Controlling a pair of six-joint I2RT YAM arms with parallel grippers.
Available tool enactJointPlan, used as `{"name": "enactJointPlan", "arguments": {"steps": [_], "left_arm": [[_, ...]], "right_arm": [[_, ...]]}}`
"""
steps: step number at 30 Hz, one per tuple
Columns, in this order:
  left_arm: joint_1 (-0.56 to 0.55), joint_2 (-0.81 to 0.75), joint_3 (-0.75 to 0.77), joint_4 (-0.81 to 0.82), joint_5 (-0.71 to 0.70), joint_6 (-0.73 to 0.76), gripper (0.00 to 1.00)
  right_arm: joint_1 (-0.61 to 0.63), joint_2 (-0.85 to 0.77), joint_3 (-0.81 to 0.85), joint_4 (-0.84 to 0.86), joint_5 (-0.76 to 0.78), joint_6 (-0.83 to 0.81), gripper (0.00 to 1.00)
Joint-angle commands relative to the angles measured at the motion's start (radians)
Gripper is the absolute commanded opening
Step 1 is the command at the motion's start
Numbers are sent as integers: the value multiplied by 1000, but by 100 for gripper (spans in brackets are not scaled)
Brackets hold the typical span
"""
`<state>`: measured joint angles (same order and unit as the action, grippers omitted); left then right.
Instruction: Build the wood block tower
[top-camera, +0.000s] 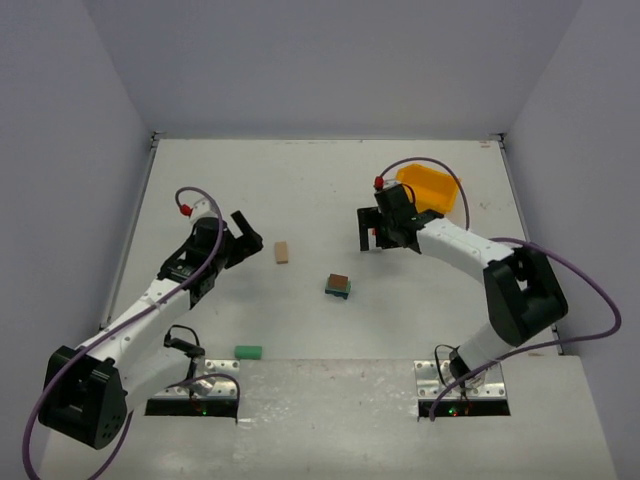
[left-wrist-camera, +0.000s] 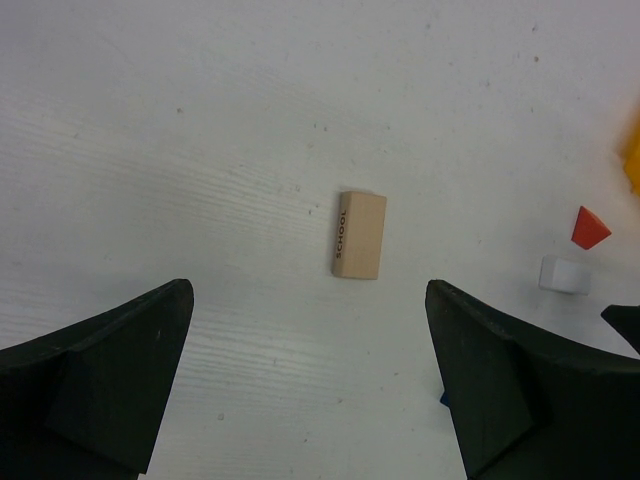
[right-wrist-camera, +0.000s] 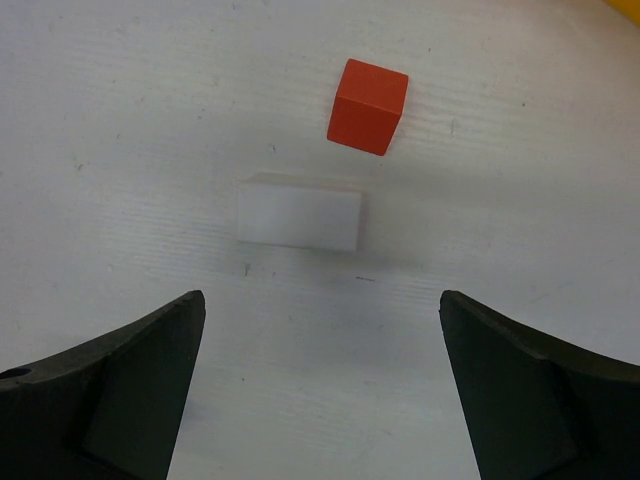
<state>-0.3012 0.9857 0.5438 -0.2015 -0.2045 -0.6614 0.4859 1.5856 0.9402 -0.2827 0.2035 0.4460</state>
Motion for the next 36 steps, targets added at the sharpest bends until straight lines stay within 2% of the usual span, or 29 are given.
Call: {"name": "enactJointPlan", "arguments": {"steps": [1, 11, 16, 20, 25, 28, 34, 36], "left_arm": [[-1, 39, 28, 51, 32, 17, 100], [-1, 82, 27, 59, 17, 24, 100], [-1, 82, 23, 59, 13, 20, 100], [-1, 86, 24, 59, 11, 20, 100], [-1, 87, 19, 60, 11, 19, 100], [-1, 87, 21, 59, 11, 19, 100], [-1, 86, 19, 57, 16, 19, 100], [-1, 83, 21, 53, 16, 19, 100]], "right_arm": [[-3, 64, 61, 46, 14, 42, 99], [-9, 209, 97, 94, -39, 13, 99], [-12, 229, 85, 111, -23, 20, 91], [-16, 239, 80, 120, -20, 21, 79], [-17, 243, 73, 135, -36, 15, 69], [-16, 238, 69, 141, -41, 9, 54], [-17, 215, 74, 154, -30, -38, 31], [-17, 200, 75, 155, -29, -49, 28]]}}
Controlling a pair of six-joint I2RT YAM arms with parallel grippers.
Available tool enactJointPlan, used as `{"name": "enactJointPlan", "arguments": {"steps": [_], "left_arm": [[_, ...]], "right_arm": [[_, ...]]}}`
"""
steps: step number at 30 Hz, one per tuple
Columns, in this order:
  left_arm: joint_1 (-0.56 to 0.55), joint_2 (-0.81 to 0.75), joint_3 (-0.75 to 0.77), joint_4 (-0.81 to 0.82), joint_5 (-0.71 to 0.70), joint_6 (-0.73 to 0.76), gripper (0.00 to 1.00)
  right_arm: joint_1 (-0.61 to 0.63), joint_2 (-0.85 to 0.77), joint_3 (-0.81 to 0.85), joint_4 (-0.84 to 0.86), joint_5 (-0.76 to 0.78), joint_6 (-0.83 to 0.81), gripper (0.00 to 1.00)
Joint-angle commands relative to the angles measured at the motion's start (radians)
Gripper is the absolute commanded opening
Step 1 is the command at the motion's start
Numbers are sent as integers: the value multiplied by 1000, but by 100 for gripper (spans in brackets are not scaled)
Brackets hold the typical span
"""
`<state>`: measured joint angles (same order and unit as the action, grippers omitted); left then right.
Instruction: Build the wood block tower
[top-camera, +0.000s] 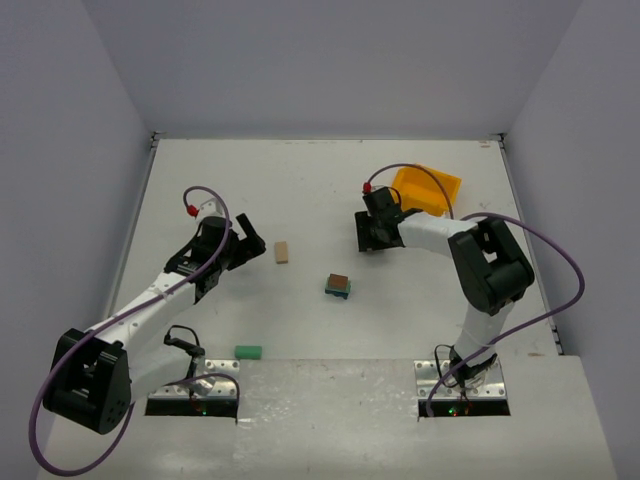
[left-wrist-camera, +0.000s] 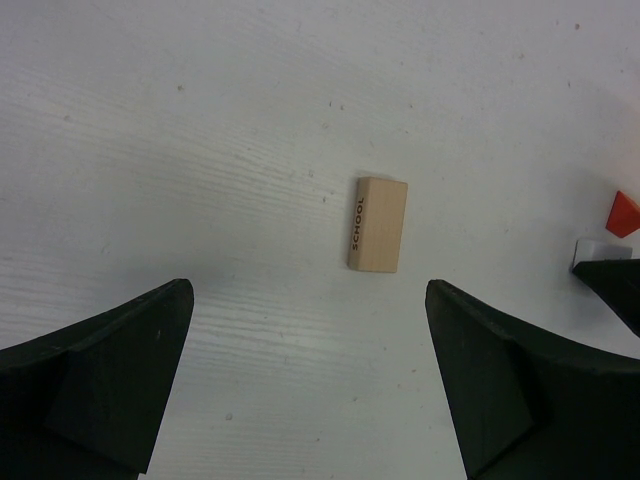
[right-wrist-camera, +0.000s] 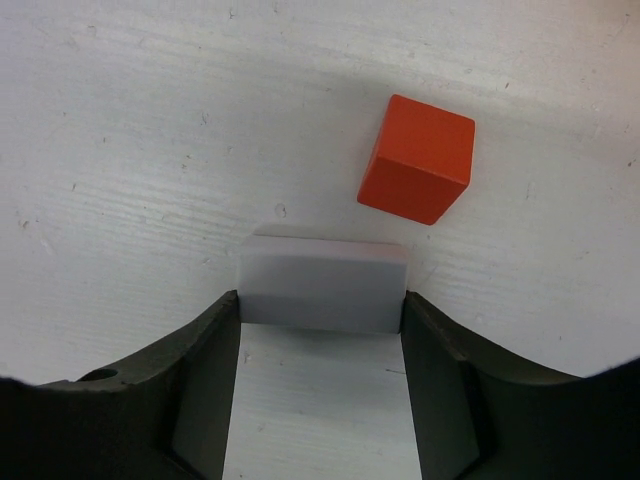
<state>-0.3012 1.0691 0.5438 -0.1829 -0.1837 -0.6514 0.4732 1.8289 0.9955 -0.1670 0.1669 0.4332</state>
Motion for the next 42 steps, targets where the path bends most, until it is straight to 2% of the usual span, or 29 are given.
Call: {"name": "enactJointPlan", "arguments": {"steps": [1, 3, 7, 9, 12, 13, 15, 17, 18, 19, 20, 21, 24, 28, 33, 38, 42], "left_arm": [[-1, -3, 21, 32, -6, 9, 100], [-1, -11, 21, 29, -3, 9, 100], [-1, -35, 18, 27, 7, 14, 100], [-1, -56, 13, 25, 16, 16, 100], [0, -74, 13, 18, 27, 16, 100], [-1, -79, 13, 17, 27, 16, 100], [-2, -95, 15, 10, 33, 19, 100], [-2, -98, 13, 8, 37, 22, 100], [-1, -106, 13, 5, 41, 24, 100], [-1, -110, 11, 0, 39, 24, 100], [-1, -112, 10, -1, 38, 24, 100], [-1, -111, 6, 0, 33, 24, 100], [-1, -96, 9, 0, 18, 21, 100], [-1, -72, 33, -6, 7, 25, 100], [-1, -63, 51, -11, -6, 40, 100], [-1, -53, 50, -13, -17, 44, 100], [-1, -36, 51, -16, -28, 45, 100]], "right_arm": [[-4, -55, 22, 40, 7, -43, 26], [-4, -88, 21, 48, -12, -78, 25], [-5, -189, 18, 109, -157, -263, 26], [-4, -248, 45, 119, -300, -444, 26], [-4, -328, 91, 92, -594, -660, 26], [-4, -332, 94, 89, -610, -731, 25], [-4, -368, 152, -111, -934, -1131, 28], [-5, -387, 163, -299, -1087, -1452, 30], [-4, -391, 192, -511, -1142, -1634, 30], [-1, -391, 226, -580, -1144, -1845, 30], [2, -390, 246, -630, -1141, -1893, 30], [6, -375, 295, -794, -1119, -1986, 30], [22, -274, 434, -1120, -1053, -2338, 31], [64, -165, 570, -1338, -972, -2473, 31], [199, -99, 574, -1281, -725, -2366, 31], [223, -19, 655, -1338, -656, -2379, 33], [251, 23, 645, -1339, -566, -2363, 37]]}}
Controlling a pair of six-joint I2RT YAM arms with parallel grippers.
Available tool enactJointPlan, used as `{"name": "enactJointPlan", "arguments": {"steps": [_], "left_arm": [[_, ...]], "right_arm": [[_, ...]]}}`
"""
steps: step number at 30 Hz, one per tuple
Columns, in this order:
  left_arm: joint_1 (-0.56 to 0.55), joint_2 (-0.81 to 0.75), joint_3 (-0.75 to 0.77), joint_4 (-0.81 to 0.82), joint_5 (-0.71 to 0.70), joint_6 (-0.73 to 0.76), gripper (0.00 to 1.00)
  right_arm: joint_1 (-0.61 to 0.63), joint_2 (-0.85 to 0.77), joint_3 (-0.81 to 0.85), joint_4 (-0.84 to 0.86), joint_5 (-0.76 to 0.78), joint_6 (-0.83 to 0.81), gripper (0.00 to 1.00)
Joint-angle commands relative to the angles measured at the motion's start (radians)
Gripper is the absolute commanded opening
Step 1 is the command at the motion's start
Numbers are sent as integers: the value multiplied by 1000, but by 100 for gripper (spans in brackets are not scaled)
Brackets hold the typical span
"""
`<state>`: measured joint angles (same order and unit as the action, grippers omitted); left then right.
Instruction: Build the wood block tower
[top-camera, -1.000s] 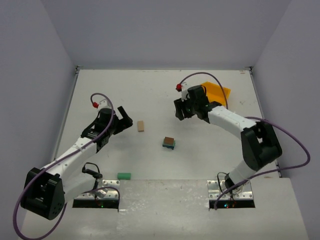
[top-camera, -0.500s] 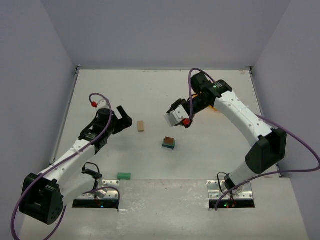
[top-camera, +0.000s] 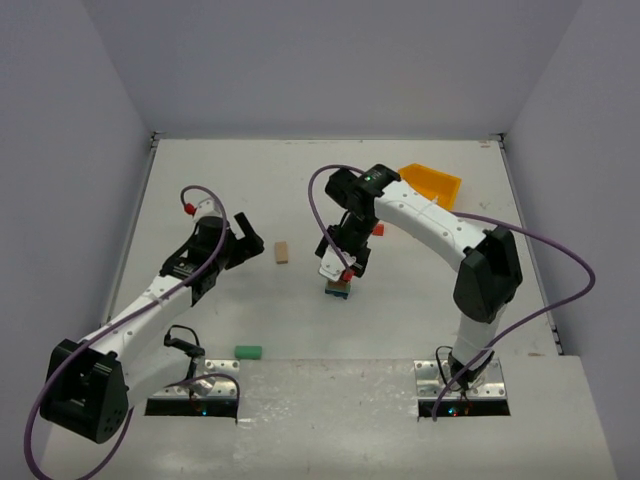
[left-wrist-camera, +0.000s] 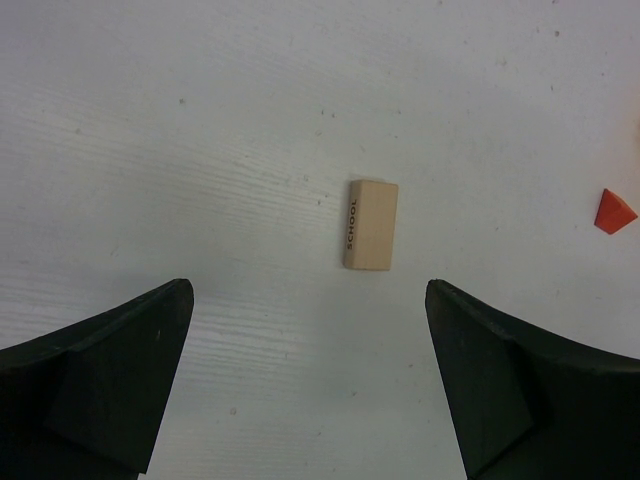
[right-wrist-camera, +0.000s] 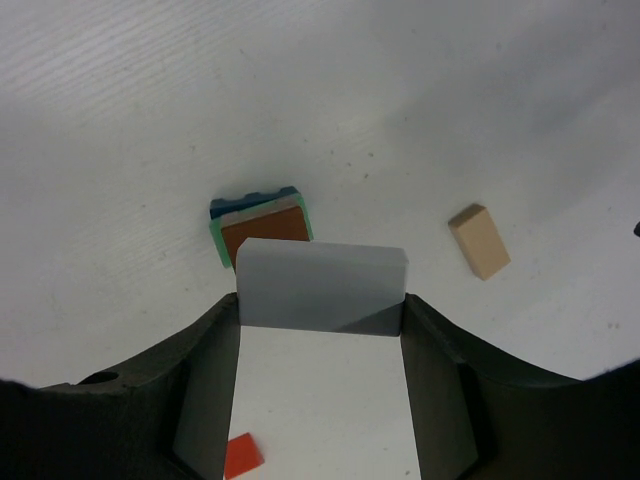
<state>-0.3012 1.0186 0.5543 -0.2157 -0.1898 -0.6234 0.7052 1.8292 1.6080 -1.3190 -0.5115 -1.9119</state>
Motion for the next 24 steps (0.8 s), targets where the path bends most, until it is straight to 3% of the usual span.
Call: {"name": "enactJointPlan", "arguments": {"steps": [1, 6, 17, 24], "left_arm": [[-1, 19, 41, 14, -24, 18, 100], [-1, 30, 47, 16, -38, 24, 100], [-1, 70, 55, 24, -57, 33, 100], [-1, 75, 49, 31, -47, 34, 100]], "right_arm": [[27, 37, 33, -186, 134, -8, 36], [43, 112, 69, -187, 211, 54, 35], [95, 153, 49, -189, 299, 22, 38], [102, 143, 47, -188, 273, -36, 42]]}}
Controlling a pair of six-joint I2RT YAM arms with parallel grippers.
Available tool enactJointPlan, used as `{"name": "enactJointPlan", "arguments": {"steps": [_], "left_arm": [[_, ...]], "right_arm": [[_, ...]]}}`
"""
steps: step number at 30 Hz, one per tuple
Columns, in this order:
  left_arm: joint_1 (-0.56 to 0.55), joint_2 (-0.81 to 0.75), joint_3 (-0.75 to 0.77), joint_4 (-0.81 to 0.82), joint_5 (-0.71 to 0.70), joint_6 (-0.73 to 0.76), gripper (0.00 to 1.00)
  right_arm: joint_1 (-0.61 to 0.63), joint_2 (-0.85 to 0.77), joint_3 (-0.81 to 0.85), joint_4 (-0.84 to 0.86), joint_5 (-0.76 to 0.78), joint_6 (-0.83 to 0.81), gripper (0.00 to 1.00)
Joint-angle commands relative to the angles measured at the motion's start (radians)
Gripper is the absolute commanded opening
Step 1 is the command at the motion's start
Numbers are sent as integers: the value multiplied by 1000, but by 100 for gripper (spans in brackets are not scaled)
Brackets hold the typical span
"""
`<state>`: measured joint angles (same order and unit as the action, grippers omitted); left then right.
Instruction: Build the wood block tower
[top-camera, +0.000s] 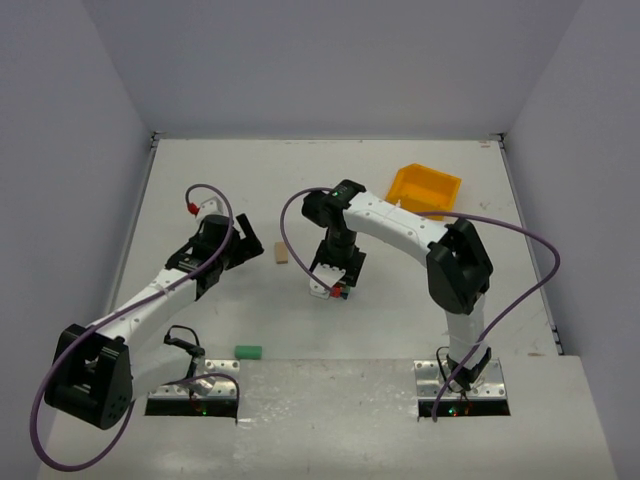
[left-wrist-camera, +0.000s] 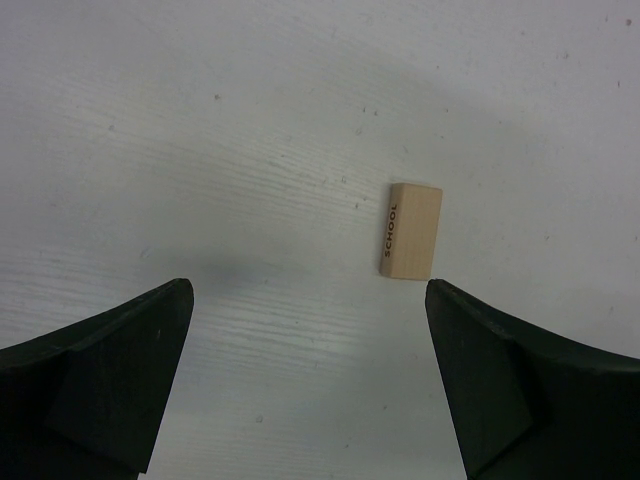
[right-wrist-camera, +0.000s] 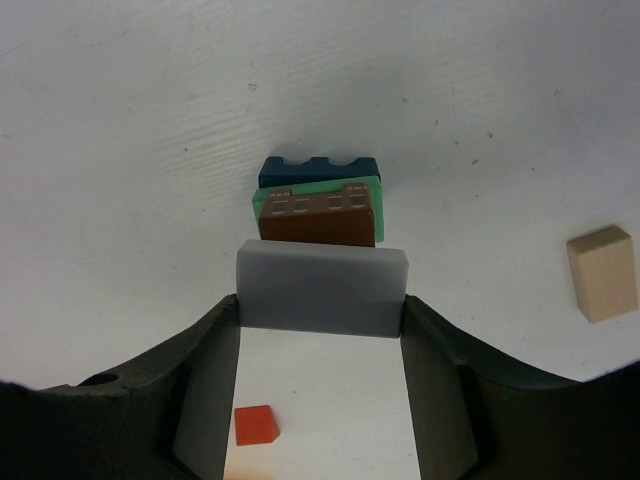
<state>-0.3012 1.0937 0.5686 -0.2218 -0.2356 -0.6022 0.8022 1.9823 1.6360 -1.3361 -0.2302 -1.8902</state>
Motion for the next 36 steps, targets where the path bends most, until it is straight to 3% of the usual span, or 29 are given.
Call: {"name": "enactJointPlan", "arguments": {"steps": [1, 14, 28, 36], "left_arm": [[-1, 1, 35, 39, -1, 13, 100], [0, 21, 36, 37, -2, 13, 100], [-1, 32, 37, 38, -4, 16, 100], [-1, 36, 38, 38, -5, 15, 100]], "right_arm": [[5, -11, 19, -172, -14, -68, 42], [20, -5, -3, -171, 2, -161, 46], [40, 16, 5, -171, 20, -167, 50], [41, 19, 10, -171, 22, -154, 57]]}}
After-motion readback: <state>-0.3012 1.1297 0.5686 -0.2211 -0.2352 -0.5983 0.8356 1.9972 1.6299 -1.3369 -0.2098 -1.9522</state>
